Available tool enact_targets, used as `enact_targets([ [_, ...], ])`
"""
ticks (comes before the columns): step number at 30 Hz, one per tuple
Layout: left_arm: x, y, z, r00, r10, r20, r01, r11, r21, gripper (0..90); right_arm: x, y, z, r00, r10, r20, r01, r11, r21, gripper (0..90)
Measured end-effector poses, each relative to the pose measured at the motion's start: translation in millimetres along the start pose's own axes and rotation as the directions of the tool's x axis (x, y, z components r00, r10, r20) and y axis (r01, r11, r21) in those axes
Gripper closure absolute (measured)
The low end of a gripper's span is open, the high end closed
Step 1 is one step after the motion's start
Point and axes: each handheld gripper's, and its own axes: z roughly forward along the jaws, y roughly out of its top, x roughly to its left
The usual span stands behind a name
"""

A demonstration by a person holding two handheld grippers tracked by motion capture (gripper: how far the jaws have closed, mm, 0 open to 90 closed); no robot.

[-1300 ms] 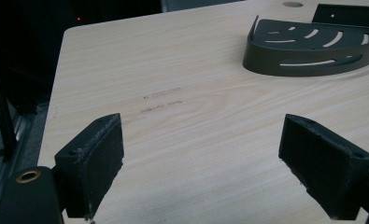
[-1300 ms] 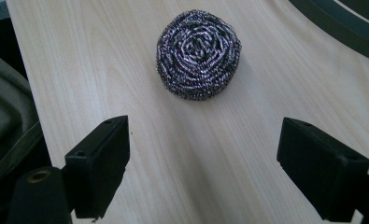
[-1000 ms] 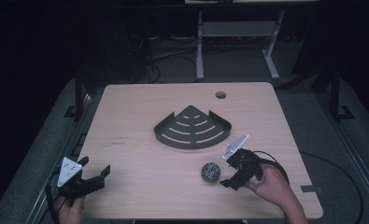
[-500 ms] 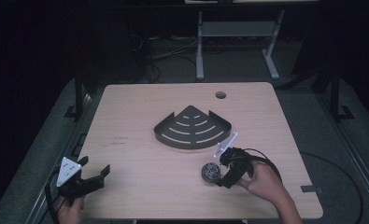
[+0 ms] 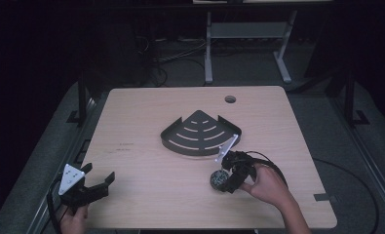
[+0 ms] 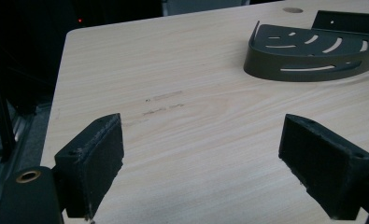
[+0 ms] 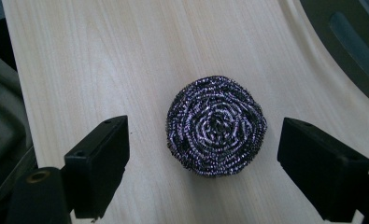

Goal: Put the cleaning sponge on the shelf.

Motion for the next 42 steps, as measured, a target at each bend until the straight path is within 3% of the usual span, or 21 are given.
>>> enact_targets([
  [16,0.8,0.6,0.1,1.0000,-0.006,0.003,0.006,1.0000,-0.005,13.3,-4.1,9.3,20.1,0.9999,-0.011,-0.005,0.011,0.997,0.072,18.4],
  [32,2.4,1.1,-0.9,0.9999,-0.012,0.001,0.012,0.9999,-0.009,13.2,-7.0,10.8,28.5,0.9999,-0.010,-0.001,0.010,0.994,0.107,22.9],
  [42,2.5,1.2,-1.3,0.9999,-0.014,0.002,0.014,0.9999,-0.009,13.2,-7.9,10.3,30.3,0.9998,-0.017,-0.009,0.018,0.993,0.114,31.4],
])
